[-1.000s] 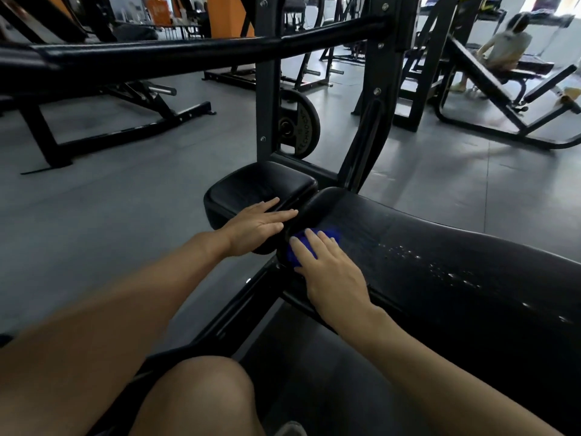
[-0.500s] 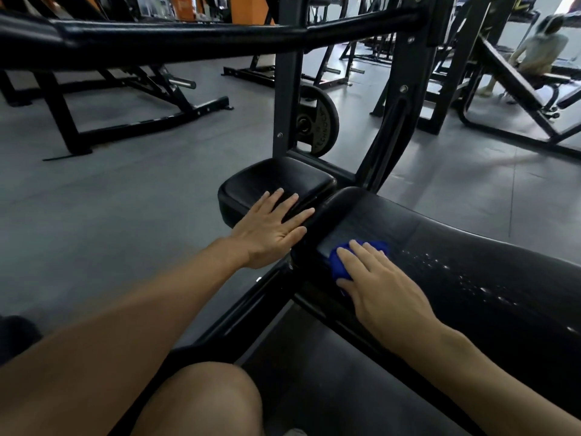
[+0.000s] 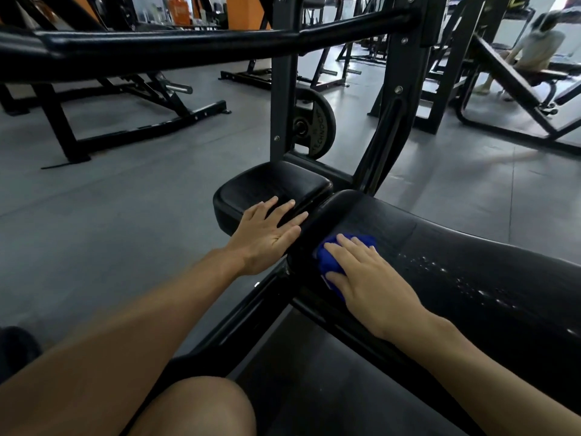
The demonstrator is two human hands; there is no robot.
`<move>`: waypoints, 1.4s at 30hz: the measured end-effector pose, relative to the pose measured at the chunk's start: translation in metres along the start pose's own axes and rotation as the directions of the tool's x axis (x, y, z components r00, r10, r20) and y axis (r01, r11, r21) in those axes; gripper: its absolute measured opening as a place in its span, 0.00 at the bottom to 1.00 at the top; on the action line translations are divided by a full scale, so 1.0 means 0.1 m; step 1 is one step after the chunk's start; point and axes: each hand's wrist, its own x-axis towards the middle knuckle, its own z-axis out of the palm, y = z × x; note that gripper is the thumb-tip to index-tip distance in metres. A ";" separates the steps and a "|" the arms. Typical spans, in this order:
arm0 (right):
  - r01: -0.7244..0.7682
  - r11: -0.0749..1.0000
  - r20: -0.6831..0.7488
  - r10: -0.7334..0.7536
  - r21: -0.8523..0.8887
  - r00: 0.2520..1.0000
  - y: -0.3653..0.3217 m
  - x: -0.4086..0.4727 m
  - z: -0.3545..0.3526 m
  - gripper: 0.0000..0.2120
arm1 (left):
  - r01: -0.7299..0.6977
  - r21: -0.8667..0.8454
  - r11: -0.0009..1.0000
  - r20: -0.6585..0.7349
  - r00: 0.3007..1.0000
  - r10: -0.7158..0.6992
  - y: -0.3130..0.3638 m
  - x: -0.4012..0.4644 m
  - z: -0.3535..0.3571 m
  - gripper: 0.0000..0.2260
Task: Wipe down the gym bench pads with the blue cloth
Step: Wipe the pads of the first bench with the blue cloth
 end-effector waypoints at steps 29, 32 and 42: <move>0.015 0.996 0.029 -0.017 0.084 0.999 0.45 0.38 -0.04 0.24 | 0.019 0.128 0.992 0.041 0.999 -0.025 0.07 0.02 0.01 0.33; -0.007 0.999 0.014 0.007 0.050 1.000 0.47 0.39 -0.03 0.25 | 0.053 0.128 0.990 0.041 0.997 -0.059 0.09 0.03 -0.01 0.35; 0.072 0.997 0.088 -0.072 0.008 0.993 0.51 1.00 -0.08 0.24 | 0.124 0.226 0.966 0.070 0.987 -0.144 0.45 0.12 -0.11 0.35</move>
